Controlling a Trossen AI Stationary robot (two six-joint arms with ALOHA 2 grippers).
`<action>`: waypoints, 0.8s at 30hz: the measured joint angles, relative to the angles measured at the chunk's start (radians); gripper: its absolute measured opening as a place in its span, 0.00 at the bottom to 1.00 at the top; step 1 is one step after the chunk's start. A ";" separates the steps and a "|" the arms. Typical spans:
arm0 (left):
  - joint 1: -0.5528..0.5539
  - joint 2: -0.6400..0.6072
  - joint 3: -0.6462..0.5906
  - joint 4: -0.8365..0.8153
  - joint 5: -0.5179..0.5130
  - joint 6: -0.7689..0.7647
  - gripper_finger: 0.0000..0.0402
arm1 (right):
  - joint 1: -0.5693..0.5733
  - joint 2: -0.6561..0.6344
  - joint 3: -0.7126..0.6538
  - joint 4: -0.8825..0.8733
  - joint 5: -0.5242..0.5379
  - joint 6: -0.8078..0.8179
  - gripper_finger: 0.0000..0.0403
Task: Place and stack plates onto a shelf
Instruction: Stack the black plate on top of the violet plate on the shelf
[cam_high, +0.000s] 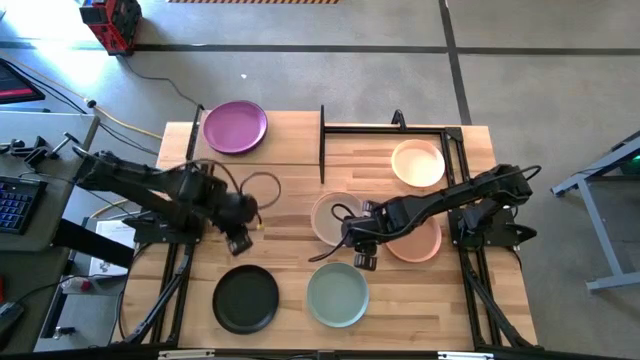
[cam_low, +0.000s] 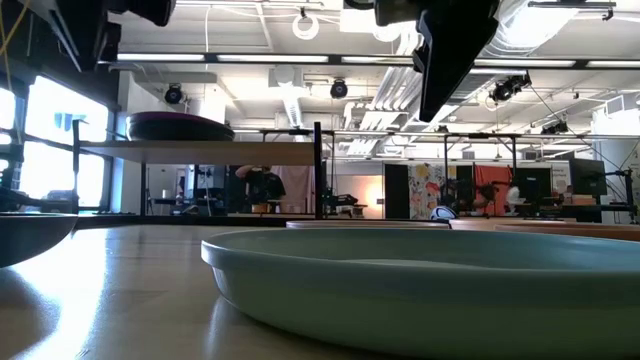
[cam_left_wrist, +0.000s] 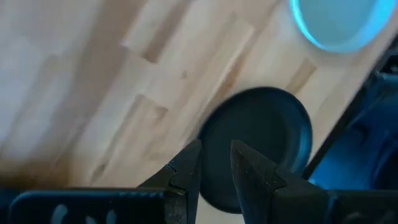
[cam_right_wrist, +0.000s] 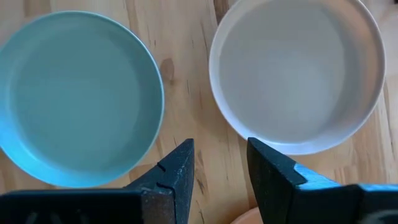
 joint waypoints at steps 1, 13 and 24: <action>-0.024 0.000 -0.018 0.033 0.000 0.000 0.18 | 0.000 0.000 0.000 0.000 0.000 0.000 0.31; -0.229 0.000 -0.228 0.261 -0.003 -0.044 0.18 | 0.000 0.000 0.000 0.003 -0.003 0.000 0.31; -0.308 0.000 -0.346 0.352 -0.006 -0.027 0.18 | 0.000 0.000 0.001 0.037 -0.003 0.000 0.31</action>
